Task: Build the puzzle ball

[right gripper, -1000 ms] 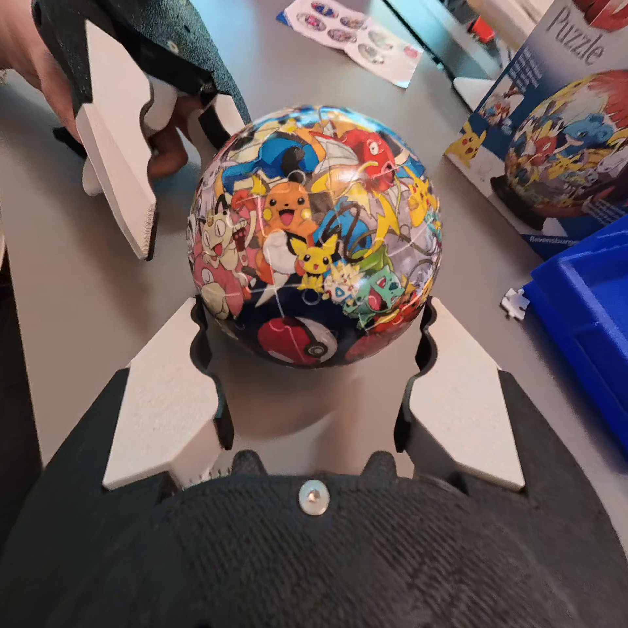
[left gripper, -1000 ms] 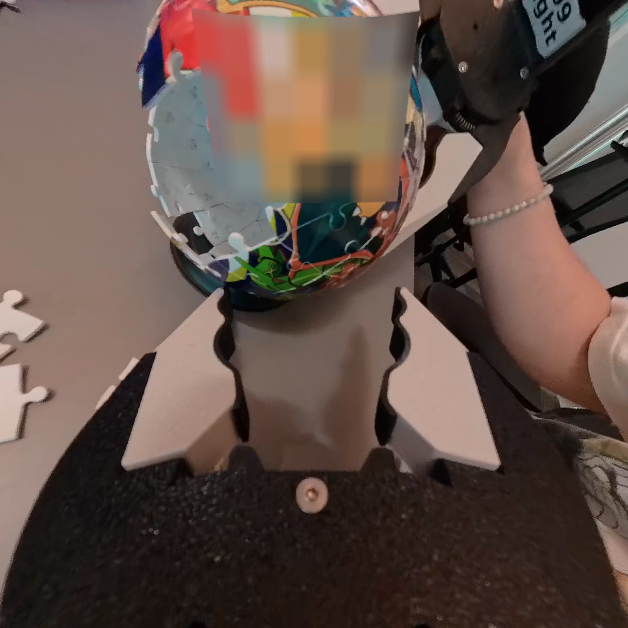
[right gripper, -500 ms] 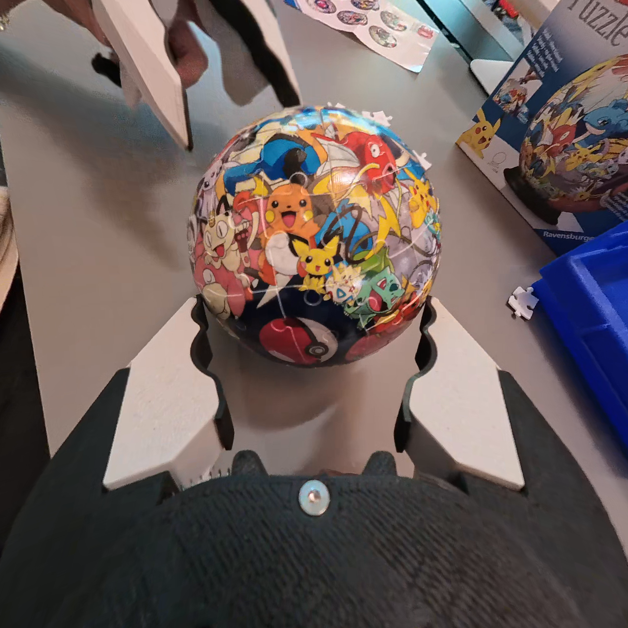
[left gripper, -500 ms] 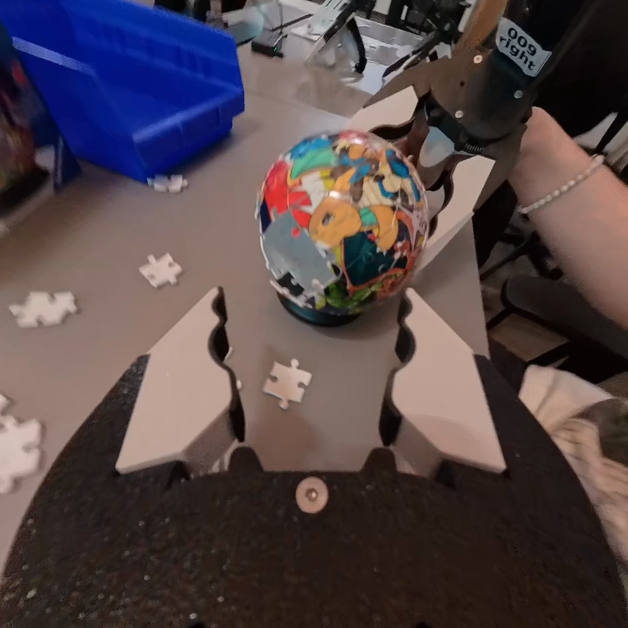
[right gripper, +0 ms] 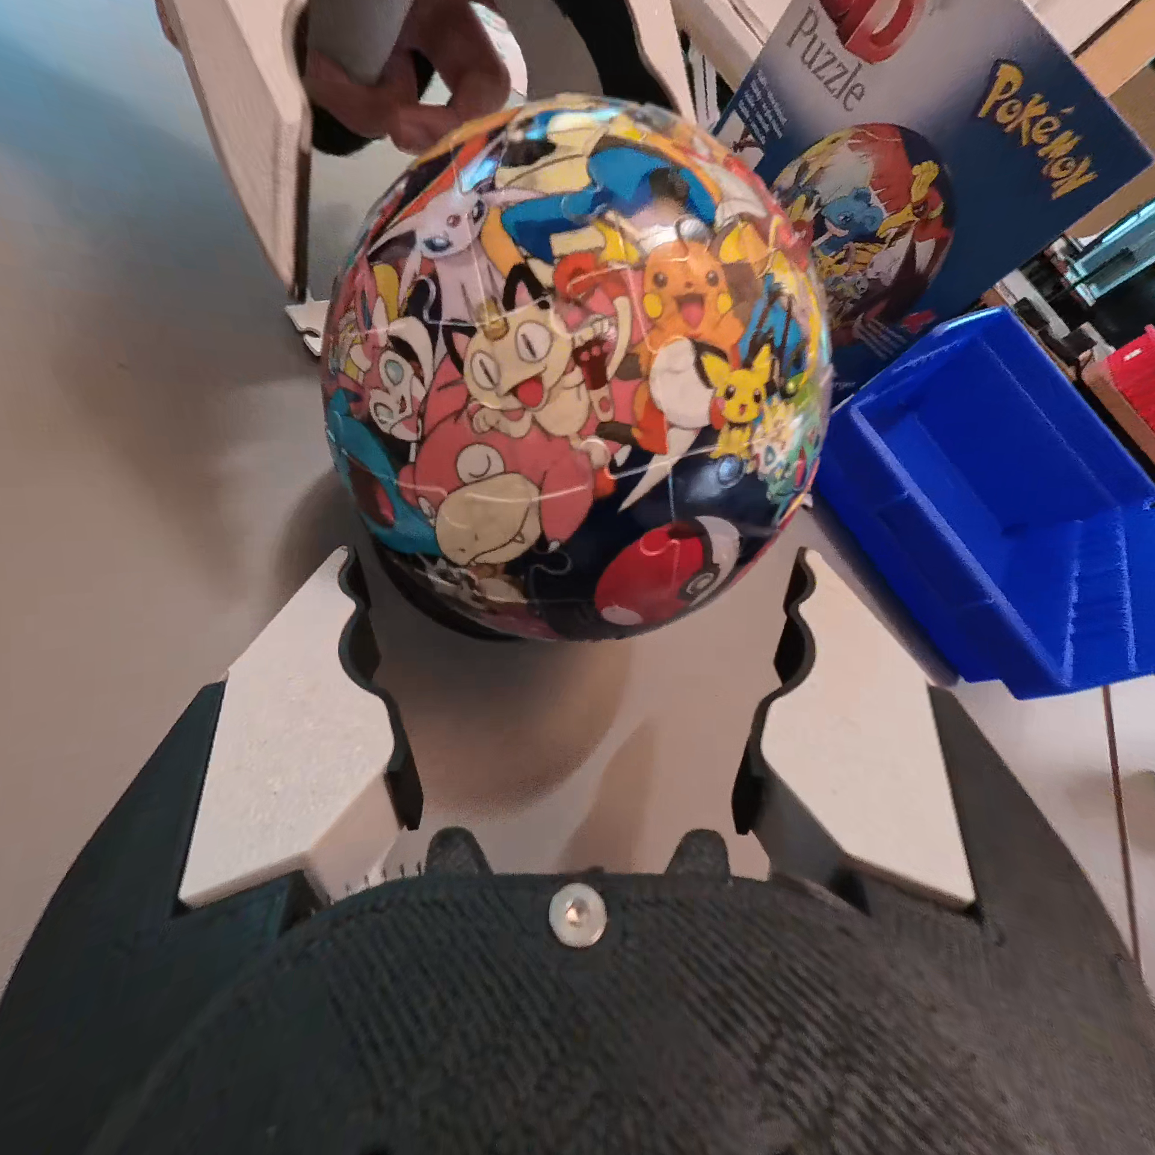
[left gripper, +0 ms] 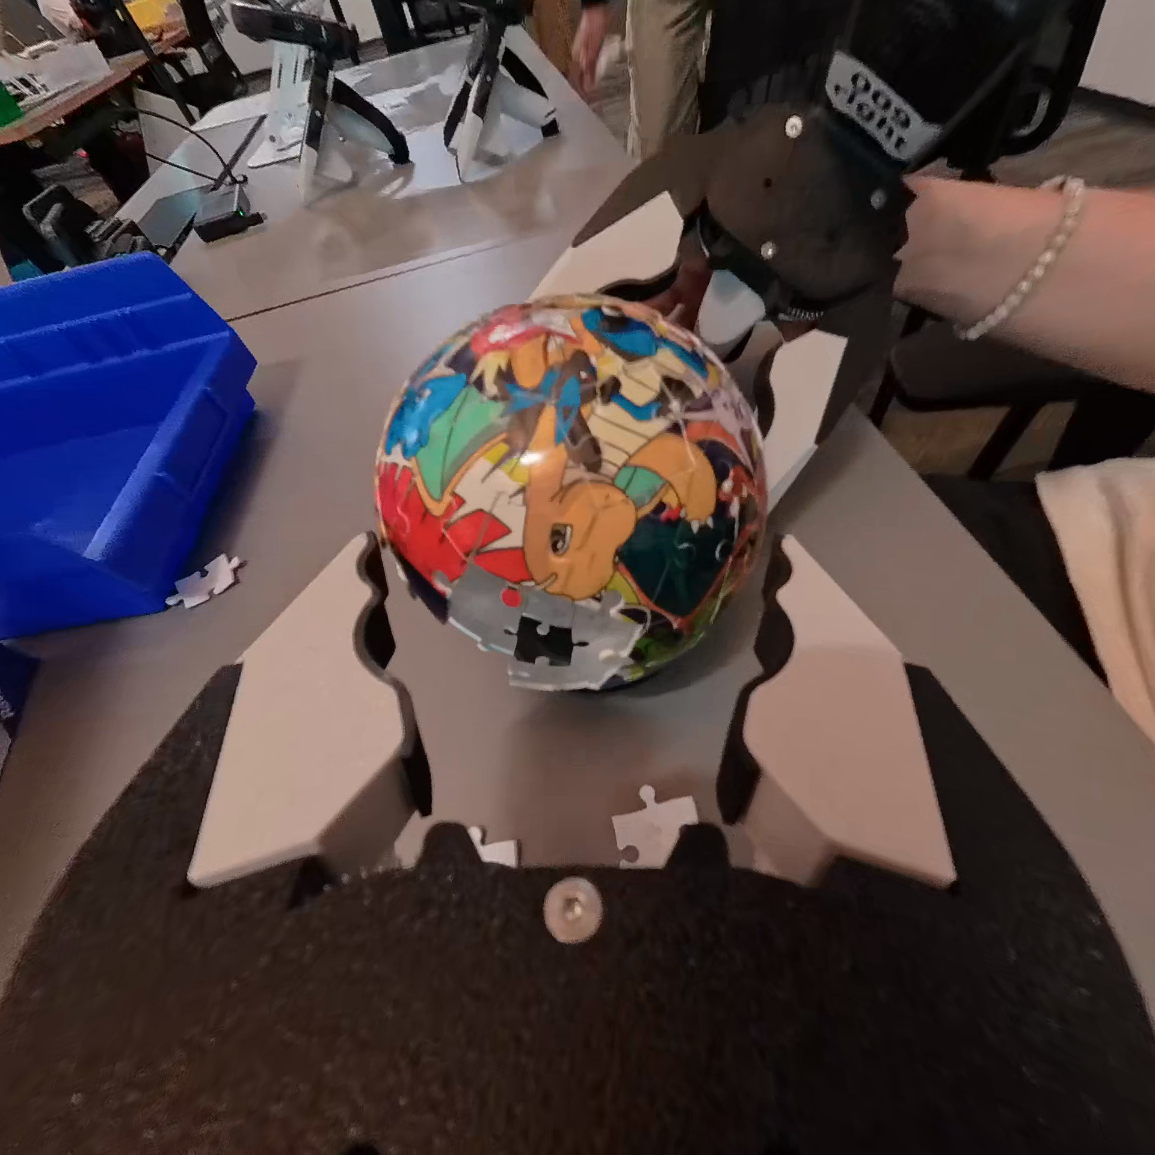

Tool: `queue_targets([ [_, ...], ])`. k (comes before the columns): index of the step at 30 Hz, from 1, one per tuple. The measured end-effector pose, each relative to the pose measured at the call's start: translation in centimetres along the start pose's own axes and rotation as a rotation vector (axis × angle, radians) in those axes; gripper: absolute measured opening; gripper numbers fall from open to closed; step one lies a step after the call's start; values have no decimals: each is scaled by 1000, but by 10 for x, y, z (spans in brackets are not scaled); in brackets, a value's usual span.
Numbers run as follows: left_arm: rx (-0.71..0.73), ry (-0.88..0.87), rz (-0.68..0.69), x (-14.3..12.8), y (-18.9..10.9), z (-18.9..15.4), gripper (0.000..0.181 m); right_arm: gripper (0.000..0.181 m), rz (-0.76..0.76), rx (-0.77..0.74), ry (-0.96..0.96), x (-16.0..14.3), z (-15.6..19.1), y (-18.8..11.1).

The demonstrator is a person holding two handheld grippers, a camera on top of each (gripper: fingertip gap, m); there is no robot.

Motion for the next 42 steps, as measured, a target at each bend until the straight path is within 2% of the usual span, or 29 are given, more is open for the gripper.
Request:
queue_targets([
  [2, 21, 2, 0, -3, 2, -1, 117, 120, -27, 4, -32, 1, -1, 2],
  [13, 144, -44, -2, -10, 23, -14, 122, 116, 4, 277, -26, 2, -28, -15],
  [19, 193, -43, -34, -10, 23, -10, 116, 116, 37, 219, -191, 2, -44, -17],
  [22, 186, -17, -10, -11, 21, -10, 111, 119, 91, 190, -211, -2, -47, -16],
  [24, 177, -27, -4, -10, 19, -10, 110, 123, 133, 156, -70, -4, -47, -21],
  [25, 173, -34, -3, -10, 19, -10, 110, 127, 105, 179, 34, -2, -43, -25],
  [28, 149, -35, 10, -7, 17, -10, 114, 117, -67, 188, 222, 9, -25, -35],
  [31, 140, -77, -69, 9, 11, -5, 114, 114, -3, 120, 420, 0, -22, -25],
  [32, 128, -117, -82, 13, 11, -3, 114, 112, 21, 108, 435, -4, -21, -22],
  [34, 98, -173, -56, 14, 15, 0, 115, 121, 21, 107, 462, -7, -21, -16],
  [37, 124, -142, -19, 11, 18, 2, 115, 116, 14, 162, 477, -6, -21, -10],
  [42, 162, -131, -81, 10, 19, -1, 112, 116, 26, 157, 328, -8, -30, -9],
])
Point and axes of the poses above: each gripper's, where its closed fingertips meet, y out along the fingers, x out of its top, z = x × y across the jaws, the point moved 6 cm from there along -y, back along the fingers, and after that the axes turned 6 degrees about y, right-handed, at the moved point
